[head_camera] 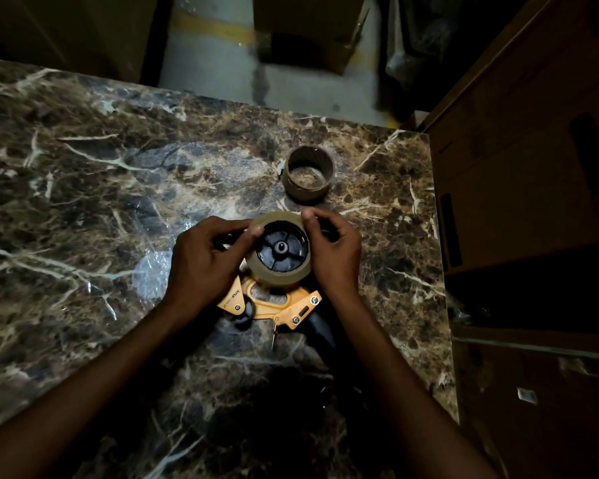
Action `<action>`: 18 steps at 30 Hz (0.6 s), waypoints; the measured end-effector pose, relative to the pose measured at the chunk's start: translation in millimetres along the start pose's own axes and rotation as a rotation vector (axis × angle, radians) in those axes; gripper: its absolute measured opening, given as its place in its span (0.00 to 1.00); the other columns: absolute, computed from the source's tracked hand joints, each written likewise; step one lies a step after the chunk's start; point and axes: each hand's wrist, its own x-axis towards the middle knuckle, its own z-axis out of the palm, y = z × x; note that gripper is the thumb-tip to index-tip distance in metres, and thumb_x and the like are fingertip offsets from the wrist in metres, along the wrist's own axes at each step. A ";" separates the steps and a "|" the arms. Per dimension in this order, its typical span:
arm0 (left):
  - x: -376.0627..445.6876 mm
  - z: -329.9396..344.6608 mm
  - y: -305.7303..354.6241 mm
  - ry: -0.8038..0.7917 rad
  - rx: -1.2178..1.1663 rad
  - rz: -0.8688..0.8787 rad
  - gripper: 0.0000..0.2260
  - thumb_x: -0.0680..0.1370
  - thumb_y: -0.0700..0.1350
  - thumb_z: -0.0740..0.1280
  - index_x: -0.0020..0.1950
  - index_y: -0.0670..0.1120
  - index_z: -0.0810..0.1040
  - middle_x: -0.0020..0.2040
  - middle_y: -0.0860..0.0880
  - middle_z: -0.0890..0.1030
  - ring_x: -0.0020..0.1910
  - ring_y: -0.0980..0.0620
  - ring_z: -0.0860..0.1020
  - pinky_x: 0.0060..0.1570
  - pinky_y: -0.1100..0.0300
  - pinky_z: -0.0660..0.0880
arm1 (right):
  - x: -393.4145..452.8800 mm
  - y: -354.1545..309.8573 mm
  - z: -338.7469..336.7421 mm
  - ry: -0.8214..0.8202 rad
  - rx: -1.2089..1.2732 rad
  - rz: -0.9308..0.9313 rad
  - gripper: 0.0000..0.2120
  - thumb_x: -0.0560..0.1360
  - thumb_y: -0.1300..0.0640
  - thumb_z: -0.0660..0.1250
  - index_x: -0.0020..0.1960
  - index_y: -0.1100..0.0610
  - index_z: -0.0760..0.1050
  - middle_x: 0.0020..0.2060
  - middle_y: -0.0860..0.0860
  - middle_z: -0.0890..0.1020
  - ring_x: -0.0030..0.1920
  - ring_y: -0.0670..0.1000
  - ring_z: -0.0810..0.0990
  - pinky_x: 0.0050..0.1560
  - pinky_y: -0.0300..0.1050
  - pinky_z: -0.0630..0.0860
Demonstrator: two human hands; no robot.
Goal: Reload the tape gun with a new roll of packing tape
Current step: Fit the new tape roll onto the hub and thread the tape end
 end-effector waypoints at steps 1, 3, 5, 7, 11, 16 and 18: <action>0.1 -1.0 1.0 -0.004 0.023 0.012 0.12 0.80 0.59 0.74 0.59 0.55 0.89 0.45 0.58 0.86 0.46 0.64 0.84 0.45 0.62 0.79 | -1.2 0.1 0.6 0.019 -0.006 -0.007 0.05 0.80 0.52 0.73 0.53 0.51 0.86 0.45 0.45 0.88 0.48 0.42 0.86 0.50 0.41 0.82; -4.4 -4.5 2.4 -0.014 0.042 0.011 0.13 0.79 0.61 0.75 0.61 0.58 0.88 0.45 0.57 0.85 0.44 0.63 0.84 0.44 0.60 0.79 | -6.9 2.1 -2.7 0.008 -0.001 -0.014 0.06 0.81 0.52 0.72 0.54 0.51 0.85 0.47 0.45 0.88 0.49 0.43 0.86 0.51 0.42 0.83; -12.8 -5.2 2.3 -0.021 0.087 0.008 0.17 0.76 0.66 0.73 0.64 0.64 0.86 0.46 0.56 0.84 0.43 0.62 0.83 0.44 0.58 0.78 | -15.4 3.8 -8.3 -0.049 0.019 -0.019 0.10 0.81 0.52 0.72 0.60 0.53 0.85 0.53 0.46 0.88 0.54 0.45 0.86 0.55 0.43 0.84; -19.9 -2.1 0.0 -0.012 0.134 0.020 0.20 0.75 0.68 0.70 0.65 0.69 0.81 0.44 0.55 0.80 0.43 0.61 0.80 0.44 0.59 0.76 | -25.5 6.2 -9.4 -0.104 0.055 -0.014 0.14 0.80 0.52 0.73 0.65 0.52 0.83 0.59 0.48 0.87 0.61 0.47 0.85 0.61 0.49 0.83; -17.9 -0.1 -5.2 0.018 0.058 0.008 0.18 0.78 0.61 0.73 0.67 0.60 0.84 0.39 0.49 0.77 0.37 0.59 0.77 0.40 0.60 0.72 | -48.8 9.8 1.7 -0.104 0.165 0.026 0.18 0.80 0.55 0.72 0.69 0.52 0.81 0.65 0.49 0.85 0.66 0.51 0.83 0.66 0.59 0.81; 13.9 -22.9 -11.5 -0.091 0.073 0.129 0.17 0.78 0.61 0.74 0.63 0.56 0.88 0.33 0.47 0.80 0.32 0.55 0.77 0.38 0.57 0.74 | -74.0 8.1 27.0 0.115 0.179 0.012 0.17 0.81 0.61 0.67 0.69 0.56 0.80 0.65 0.49 0.84 0.66 0.48 0.82 0.68 0.56 0.80; 31.8 -37.0 -10.4 -0.130 0.141 0.224 0.20 0.77 0.64 0.73 0.63 0.56 0.87 0.35 0.49 0.81 0.33 0.58 0.77 0.38 0.57 0.75 | -79.6 5.6 40.4 0.160 0.164 0.008 0.18 0.80 0.58 0.67 0.70 0.53 0.80 0.65 0.47 0.84 0.66 0.47 0.82 0.68 0.54 0.79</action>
